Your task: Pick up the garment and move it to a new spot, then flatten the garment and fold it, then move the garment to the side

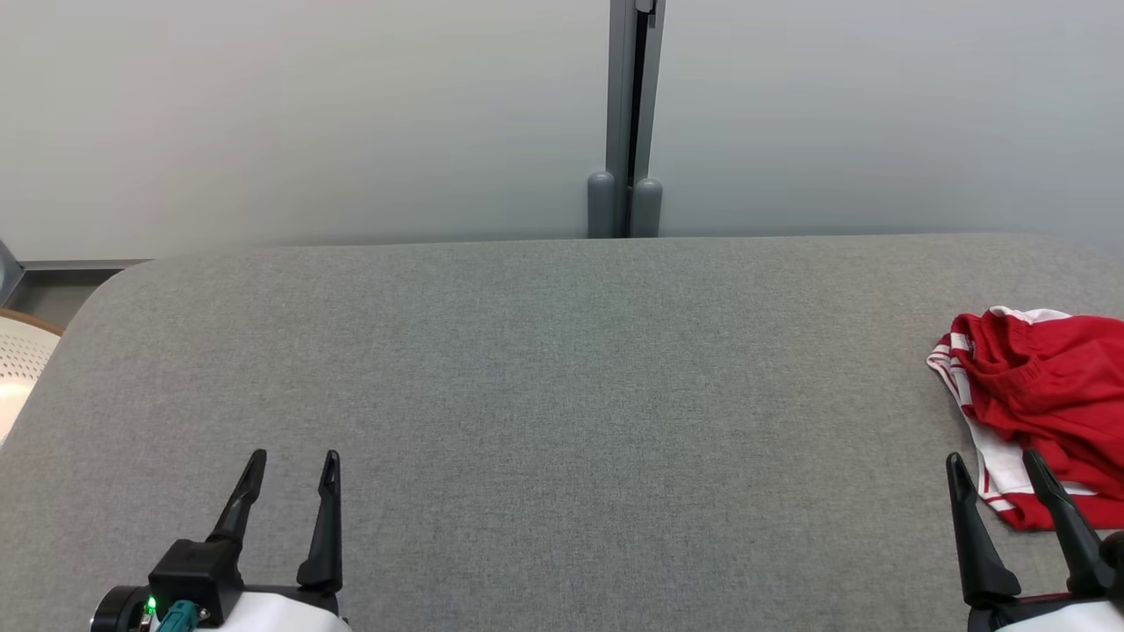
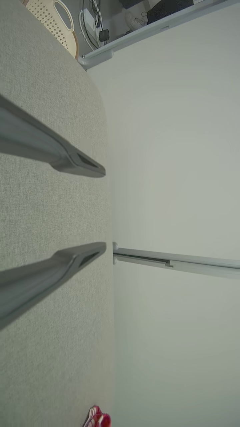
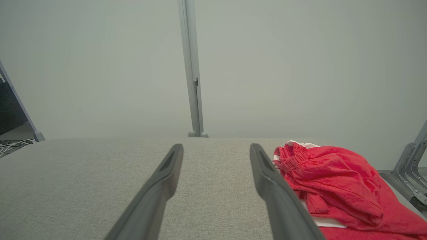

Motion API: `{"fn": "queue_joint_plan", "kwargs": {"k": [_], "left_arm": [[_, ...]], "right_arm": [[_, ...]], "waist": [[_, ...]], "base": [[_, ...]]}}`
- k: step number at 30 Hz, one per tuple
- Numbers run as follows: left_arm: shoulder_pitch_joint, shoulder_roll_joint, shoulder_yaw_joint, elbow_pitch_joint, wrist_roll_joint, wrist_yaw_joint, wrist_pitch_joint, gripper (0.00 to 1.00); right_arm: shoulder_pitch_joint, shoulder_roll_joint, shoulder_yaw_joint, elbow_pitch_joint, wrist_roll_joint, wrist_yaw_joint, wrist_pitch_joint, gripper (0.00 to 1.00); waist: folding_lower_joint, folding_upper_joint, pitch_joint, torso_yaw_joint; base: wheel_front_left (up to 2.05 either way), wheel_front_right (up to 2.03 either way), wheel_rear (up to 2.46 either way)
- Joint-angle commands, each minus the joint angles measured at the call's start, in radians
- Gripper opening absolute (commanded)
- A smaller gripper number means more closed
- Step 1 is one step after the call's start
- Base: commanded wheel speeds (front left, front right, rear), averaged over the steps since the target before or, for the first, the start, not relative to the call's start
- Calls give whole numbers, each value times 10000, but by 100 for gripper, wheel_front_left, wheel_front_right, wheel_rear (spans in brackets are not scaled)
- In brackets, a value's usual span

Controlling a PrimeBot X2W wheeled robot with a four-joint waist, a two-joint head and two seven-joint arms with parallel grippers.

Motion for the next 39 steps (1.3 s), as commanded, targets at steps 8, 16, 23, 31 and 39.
{"fn": "queue_joint_plan", "kwargs": {"k": [8,16,23,31,39], "left_arm": [[115,82,-7,174,-64,110,-28,100],[143,87,-9,282,-162,156,-78,100],[79,130,-55,368,-197,166,-83,100],[3,147,-119,375,-217,195,-86,100],[114,-112,-212,659,-306,185,-8,0]], "right_arm": [[64,10,7,-38,29,-19,37,100],[25,-61,27,-8,102,-19,-24,100],[-23,-95,70,80,180,-20,-76,100],[-39,-136,72,154,226,-19,-146,100],[6,-2,192,450,365,2,-74,0]], "waist": [[0,-1,-24,-70],[0,-1,20,-119],[0,-1,23,-118],[0,-1,32,-153],[0,-1,66,-170]], "base": [[0,0,0],[0,0,0],[0,0,0],[0,0,0],[0,0,0]]}}
